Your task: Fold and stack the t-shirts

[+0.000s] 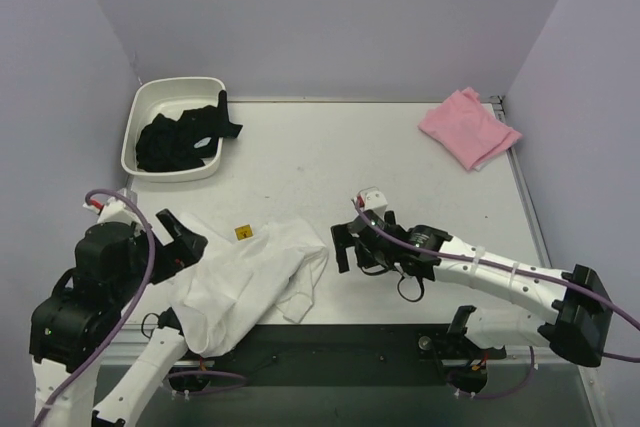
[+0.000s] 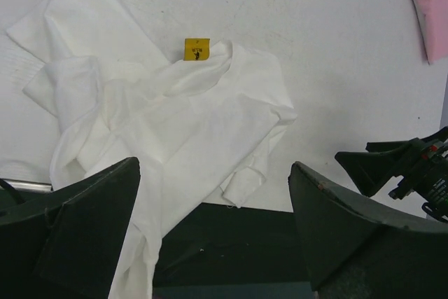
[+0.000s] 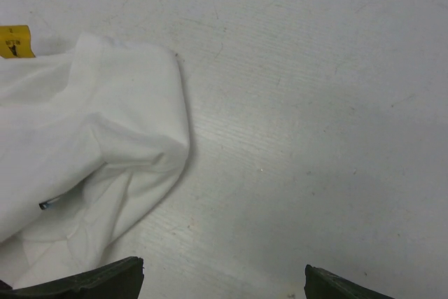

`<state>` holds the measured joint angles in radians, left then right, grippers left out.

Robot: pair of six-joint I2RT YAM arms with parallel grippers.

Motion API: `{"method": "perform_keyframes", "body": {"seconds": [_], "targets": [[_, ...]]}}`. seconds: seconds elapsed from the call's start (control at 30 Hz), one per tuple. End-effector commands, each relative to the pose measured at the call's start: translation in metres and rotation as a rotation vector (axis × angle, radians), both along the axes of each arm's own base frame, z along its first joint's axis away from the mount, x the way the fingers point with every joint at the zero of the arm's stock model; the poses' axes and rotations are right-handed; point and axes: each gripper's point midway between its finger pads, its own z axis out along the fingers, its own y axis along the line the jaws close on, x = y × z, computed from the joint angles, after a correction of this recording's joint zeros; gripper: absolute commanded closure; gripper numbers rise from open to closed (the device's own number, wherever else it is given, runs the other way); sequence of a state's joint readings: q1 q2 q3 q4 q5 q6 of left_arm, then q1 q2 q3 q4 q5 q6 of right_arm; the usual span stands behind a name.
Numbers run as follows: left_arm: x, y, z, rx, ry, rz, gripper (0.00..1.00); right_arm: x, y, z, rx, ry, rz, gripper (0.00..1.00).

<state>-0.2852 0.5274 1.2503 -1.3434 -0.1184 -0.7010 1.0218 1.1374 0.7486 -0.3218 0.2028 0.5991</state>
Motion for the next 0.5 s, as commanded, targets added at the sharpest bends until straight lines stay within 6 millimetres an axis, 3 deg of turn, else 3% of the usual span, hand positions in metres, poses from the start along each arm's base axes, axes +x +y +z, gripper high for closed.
{"method": "perform_keyframes", "body": {"seconds": [0.0, 0.03, 0.07, 0.1, 0.13, 0.17, 0.2, 0.23, 0.27, 0.3, 0.47], "targets": [[0.037, -0.024, 0.007, -0.033, -0.019, -0.077, 0.02, 0.023, 0.036, 0.025, 0.025, -0.022, 0.050, 0.00], [0.046, -0.029, 0.008, -0.053, -0.040, -0.075, 0.02, 0.033, 0.053, 0.040, 0.068, -0.036, 0.064, 0.00], [0.051, -0.031, 0.009, -0.059, -0.051, -0.081, 0.03, 0.036, 0.065, 0.043, 0.081, -0.032, 0.084, 0.00], [0.057, -0.034, 0.010, -0.061, -0.051, -0.087, 0.03, 0.038, 0.080, 0.033, 0.076, 0.005, 0.117, 0.00], [0.063, -0.035, 0.011, -0.061, -0.060, -0.085, 0.03, 0.043, 0.091, 0.036, 0.075, 0.003, 0.145, 0.00], [0.066, -0.036, 0.012, -0.059, -0.064, -0.086, 0.03, 0.053, 0.109, 0.051, 0.106, -0.013, 0.159, 0.00], [0.069, -0.038, 0.011, -0.058, -0.057, -0.093, 0.03, 0.056, 0.122, 0.036, 0.091, 0.034, 0.185, 0.00], [0.073, -0.038, 0.012, -0.057, -0.062, -0.095, 0.02, 0.058, 0.133, 0.035, 0.107, 0.056, 0.207, 0.00], [0.074, -0.039, 0.012, -0.054, -0.060, -0.096, 0.02, 0.068, 0.150, 0.047, 0.146, 0.054, 0.222, 0.00], [0.075, -0.039, 0.010, -0.049, -0.055, -0.096, 0.03, 0.069, 0.161, 0.026, 0.119, 0.098, 0.237, 0.00], [0.071, -0.033, 0.012, -0.015, -0.060, -0.094, 0.02, 0.082, 0.202, 0.005, 0.133, 0.153, 0.295, 0.00]]}}
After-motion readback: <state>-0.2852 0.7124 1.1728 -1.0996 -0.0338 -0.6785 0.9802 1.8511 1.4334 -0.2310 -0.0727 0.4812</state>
